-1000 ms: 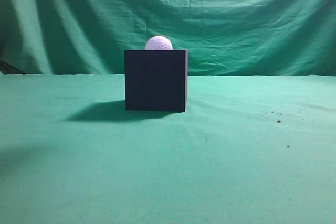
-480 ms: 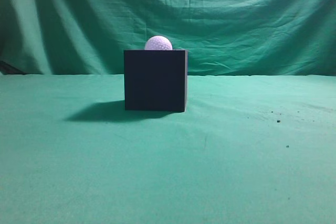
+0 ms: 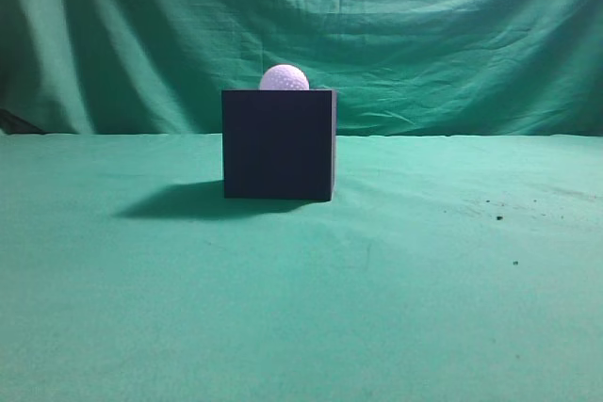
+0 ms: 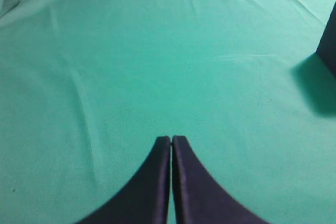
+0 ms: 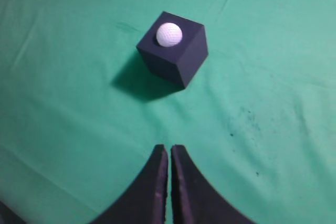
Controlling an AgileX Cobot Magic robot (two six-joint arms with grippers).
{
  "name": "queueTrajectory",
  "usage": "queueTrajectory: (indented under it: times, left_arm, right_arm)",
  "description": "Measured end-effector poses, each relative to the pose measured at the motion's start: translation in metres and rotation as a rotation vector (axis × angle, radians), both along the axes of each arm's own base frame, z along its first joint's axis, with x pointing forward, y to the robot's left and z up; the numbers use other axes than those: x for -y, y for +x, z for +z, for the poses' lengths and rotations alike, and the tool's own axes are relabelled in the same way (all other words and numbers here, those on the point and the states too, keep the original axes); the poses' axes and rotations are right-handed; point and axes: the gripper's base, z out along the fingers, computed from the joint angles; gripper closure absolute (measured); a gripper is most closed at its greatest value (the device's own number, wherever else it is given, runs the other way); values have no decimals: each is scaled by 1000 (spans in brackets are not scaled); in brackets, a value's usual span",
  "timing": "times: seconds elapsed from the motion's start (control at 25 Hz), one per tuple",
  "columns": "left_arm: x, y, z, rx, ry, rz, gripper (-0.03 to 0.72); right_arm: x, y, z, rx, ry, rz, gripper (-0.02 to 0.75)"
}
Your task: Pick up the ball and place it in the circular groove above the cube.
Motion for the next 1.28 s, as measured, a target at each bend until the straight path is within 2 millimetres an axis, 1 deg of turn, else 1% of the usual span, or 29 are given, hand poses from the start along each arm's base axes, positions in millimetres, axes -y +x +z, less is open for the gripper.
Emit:
queueTrajectory:
  times: [0.2,0.36,0.48,0.6,0.72,0.92,1.12,1.28]
  left_arm:
    - [0,0,0,0,0,0,688]
    - [0,0,0,0,0,0,688]
    - [0,0,0,0,0,0,688]
    - [0,0,0,0,0,0,688]
    - [0,0,0,0,0,0,688]
    - [0,0,0,0,0,0,688]
    - [0,0,0,0,0,0,688]
    - [0,0,0,0,0,0,688]
  right_arm:
    - [11,-3,-5,73,-104,9,738]
    - [14,-6,-18,141,-171,84,738]
    - [19,-11,-32,224,-145,90,738]
    - [31,-18,-47,326,-88,22,738]
    - [46,-24,-67,407,-56,-90,738]
    - [66,-36,-110,504,-48,-295,738]
    - [75,-47,-150,524,-31,-433,738]
    - [77,-48,-175,490,2,-504,738]
